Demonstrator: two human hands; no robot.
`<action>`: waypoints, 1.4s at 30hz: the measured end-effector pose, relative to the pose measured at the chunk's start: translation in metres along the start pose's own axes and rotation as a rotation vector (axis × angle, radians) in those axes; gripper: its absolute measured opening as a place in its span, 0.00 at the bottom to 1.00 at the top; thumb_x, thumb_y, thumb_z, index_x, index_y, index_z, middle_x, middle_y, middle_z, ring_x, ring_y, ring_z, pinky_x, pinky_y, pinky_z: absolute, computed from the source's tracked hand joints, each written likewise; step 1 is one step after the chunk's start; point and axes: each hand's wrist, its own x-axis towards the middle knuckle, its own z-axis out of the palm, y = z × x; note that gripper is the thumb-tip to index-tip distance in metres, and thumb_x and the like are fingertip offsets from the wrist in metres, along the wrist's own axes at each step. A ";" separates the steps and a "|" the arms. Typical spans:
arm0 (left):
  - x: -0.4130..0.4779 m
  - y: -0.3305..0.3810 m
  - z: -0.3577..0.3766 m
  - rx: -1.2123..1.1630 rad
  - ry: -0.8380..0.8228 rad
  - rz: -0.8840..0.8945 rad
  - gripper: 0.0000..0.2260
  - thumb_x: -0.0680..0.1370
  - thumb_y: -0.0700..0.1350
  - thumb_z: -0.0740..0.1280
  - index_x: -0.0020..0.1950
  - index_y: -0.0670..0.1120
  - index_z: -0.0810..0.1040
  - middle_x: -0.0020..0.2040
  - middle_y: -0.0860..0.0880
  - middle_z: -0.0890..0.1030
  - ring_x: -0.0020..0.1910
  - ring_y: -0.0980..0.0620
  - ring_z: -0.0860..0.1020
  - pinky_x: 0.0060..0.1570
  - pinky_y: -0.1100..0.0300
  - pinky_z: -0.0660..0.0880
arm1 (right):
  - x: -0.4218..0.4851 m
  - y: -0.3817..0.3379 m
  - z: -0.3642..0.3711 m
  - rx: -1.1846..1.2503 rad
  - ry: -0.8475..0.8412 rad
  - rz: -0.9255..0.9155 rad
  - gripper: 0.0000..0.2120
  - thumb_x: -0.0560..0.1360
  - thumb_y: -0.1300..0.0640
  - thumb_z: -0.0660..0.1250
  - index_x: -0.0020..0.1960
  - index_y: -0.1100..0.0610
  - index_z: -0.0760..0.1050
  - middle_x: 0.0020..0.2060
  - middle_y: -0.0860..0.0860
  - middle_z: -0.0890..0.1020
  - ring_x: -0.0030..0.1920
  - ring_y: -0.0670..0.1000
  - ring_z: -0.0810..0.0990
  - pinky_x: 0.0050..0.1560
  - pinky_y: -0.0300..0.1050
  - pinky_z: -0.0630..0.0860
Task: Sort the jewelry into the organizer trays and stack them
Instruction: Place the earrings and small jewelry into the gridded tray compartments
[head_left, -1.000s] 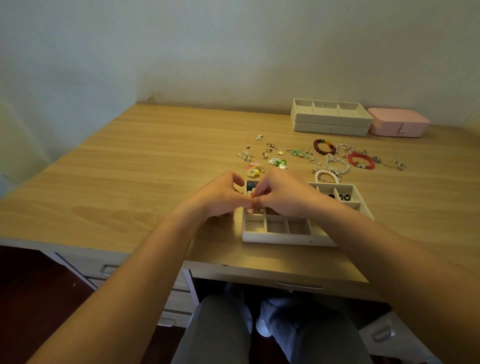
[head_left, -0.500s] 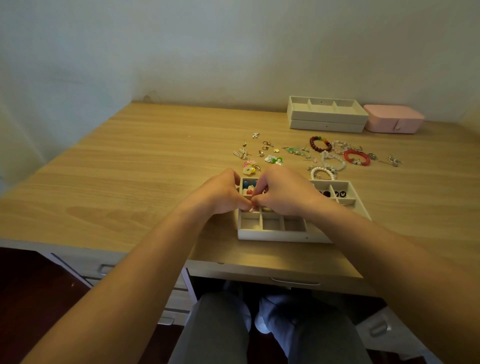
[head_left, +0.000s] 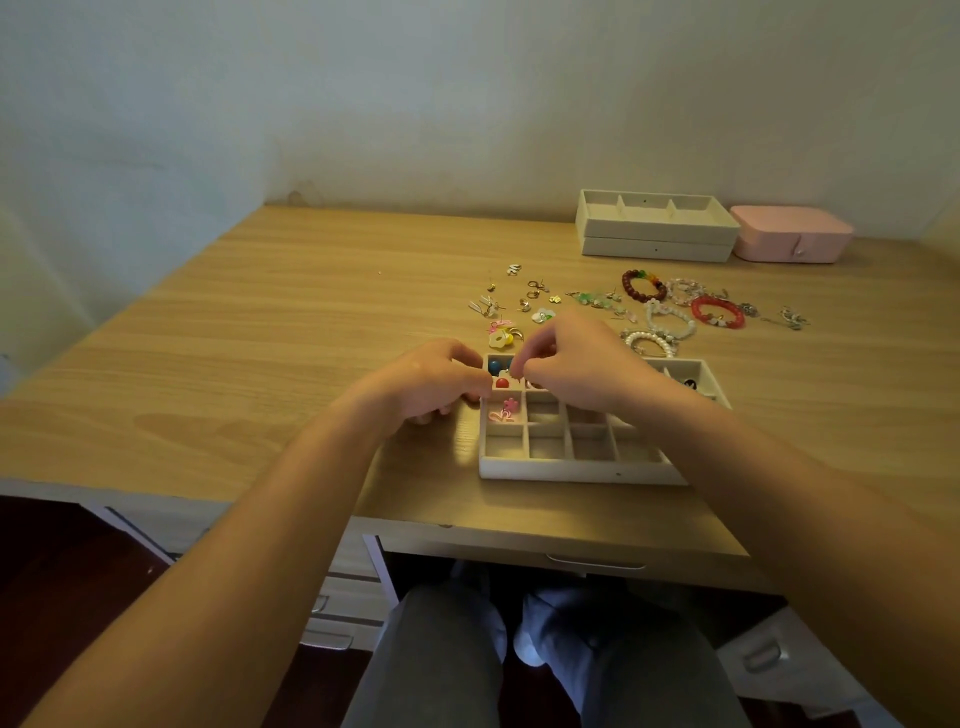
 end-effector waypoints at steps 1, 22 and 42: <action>0.000 -0.001 -0.001 -0.019 0.000 -0.002 0.15 0.75 0.44 0.70 0.61 0.48 0.77 0.39 0.49 0.78 0.33 0.53 0.68 0.26 0.63 0.61 | -0.001 0.000 -0.001 0.007 -0.018 -0.017 0.12 0.77 0.62 0.67 0.44 0.50 0.87 0.41 0.44 0.83 0.41 0.44 0.78 0.38 0.37 0.75; 0.029 0.013 -0.003 0.083 0.232 0.085 0.05 0.80 0.47 0.66 0.53 0.49 0.81 0.41 0.51 0.82 0.37 0.54 0.77 0.33 0.61 0.72 | 0.021 0.009 -0.013 0.033 0.035 0.002 0.10 0.79 0.60 0.65 0.47 0.53 0.85 0.48 0.46 0.83 0.51 0.47 0.80 0.49 0.42 0.77; 0.101 0.011 -0.002 0.318 0.317 0.222 0.05 0.80 0.49 0.68 0.54 0.52 0.82 0.50 0.53 0.83 0.51 0.53 0.79 0.57 0.50 0.78 | 0.102 0.031 -0.007 -0.096 -0.130 0.018 0.09 0.80 0.53 0.69 0.59 0.48 0.81 0.54 0.47 0.82 0.55 0.48 0.80 0.59 0.47 0.79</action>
